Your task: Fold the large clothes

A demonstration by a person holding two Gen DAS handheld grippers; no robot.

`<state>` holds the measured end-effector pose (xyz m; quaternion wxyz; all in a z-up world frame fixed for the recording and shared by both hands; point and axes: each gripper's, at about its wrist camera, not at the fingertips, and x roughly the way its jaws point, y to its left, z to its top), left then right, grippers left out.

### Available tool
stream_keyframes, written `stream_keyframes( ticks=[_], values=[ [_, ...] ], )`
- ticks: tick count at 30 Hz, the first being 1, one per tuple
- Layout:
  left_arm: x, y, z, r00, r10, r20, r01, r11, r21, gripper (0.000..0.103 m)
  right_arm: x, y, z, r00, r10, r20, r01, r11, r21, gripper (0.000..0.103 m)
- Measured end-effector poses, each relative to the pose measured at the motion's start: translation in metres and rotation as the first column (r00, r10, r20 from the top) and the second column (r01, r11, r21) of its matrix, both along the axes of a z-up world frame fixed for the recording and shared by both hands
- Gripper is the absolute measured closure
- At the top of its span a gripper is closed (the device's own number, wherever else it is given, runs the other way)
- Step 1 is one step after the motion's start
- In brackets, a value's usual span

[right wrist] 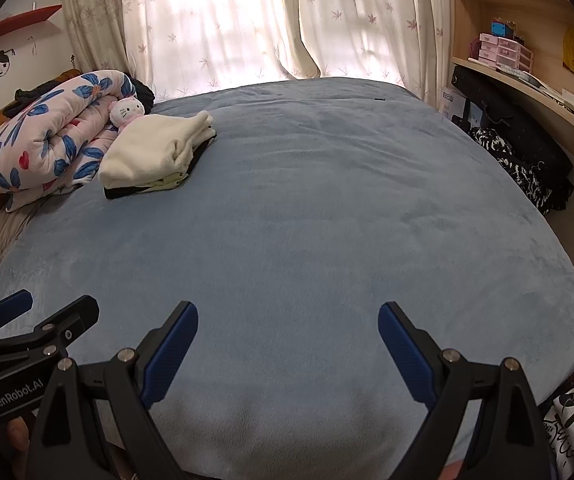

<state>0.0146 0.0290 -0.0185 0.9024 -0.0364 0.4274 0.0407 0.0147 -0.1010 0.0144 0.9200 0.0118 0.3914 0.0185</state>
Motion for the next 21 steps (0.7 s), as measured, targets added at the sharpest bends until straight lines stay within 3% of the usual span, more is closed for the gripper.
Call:
stream_keyframes(
  ticks=[21],
  values=[
    [-0.0008,0.0011,-0.0034,1.0,0.009,-0.024,-0.009,1.0,-0.014,0.003,-0.0017,0.0058,-0.0071,1.0,-0.002,-0.012,0.002,1.0,0.0,0.011]
  ],
)
